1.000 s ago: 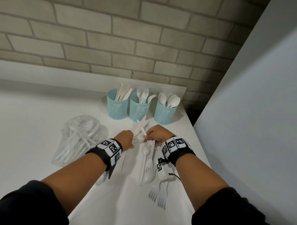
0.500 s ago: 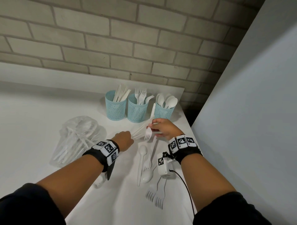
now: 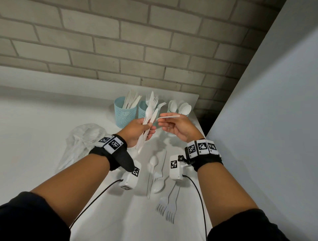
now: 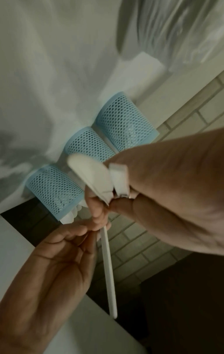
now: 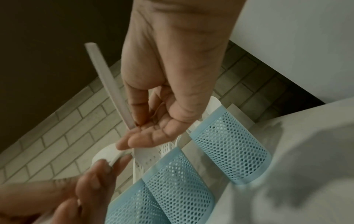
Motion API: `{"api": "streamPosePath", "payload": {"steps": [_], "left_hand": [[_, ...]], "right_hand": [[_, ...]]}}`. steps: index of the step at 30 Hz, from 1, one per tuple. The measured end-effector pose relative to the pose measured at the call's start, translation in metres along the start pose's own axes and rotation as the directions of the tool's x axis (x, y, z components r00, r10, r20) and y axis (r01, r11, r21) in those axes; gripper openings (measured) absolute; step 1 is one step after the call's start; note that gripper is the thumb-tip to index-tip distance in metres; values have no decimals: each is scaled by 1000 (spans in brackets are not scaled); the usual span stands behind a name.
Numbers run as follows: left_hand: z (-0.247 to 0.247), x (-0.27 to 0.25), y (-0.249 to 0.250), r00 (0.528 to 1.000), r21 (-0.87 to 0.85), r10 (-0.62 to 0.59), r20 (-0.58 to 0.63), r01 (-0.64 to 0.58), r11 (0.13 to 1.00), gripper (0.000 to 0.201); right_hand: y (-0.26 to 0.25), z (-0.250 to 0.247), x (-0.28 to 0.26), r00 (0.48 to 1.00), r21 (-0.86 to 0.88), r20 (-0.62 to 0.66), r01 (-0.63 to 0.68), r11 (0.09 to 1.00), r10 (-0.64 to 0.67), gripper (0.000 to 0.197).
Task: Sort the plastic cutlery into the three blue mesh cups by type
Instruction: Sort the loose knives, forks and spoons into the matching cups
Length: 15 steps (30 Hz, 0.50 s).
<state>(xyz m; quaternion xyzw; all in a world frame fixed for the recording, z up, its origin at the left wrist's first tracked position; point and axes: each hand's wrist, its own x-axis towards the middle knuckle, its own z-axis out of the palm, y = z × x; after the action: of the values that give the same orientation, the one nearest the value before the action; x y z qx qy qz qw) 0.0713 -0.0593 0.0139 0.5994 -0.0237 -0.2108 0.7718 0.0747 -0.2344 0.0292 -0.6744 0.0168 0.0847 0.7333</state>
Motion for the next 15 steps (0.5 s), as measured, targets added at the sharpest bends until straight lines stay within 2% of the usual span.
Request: {"api": "streamPosePath", "payload": {"steps": [4, 7, 11, 13, 15], "left_hand": [[-2, 2, 0, 1000, -103, 5, 5, -4, 995, 18], [-3, 1, -1, 1000, -120, 0, 25, 3, 993, 17], [-3, -2, 2, 1000, -94, -14, -19, 12, 995, 18], [-5, -3, 5, 999, -81, -5, -41, 1, 997, 20], [-9, -3, 7, 998, -53, 14, -53, -17, 998, 23]], "right_hand": [[-2, 4, 0, 1000, 27, -25, 11, 1000, -10, 17], [1, 7, 3, 997, -33, -61, 51, 998, -52, 5], [0, 13, 11, 986, -85, -124, 101, 991, -111, 31], [-4, 14, 17, 976, -63, -160, 139, 988, -148, 35], [-14, 15, 25, 958, -39, -221, 177, 983, -182, 29]]}}
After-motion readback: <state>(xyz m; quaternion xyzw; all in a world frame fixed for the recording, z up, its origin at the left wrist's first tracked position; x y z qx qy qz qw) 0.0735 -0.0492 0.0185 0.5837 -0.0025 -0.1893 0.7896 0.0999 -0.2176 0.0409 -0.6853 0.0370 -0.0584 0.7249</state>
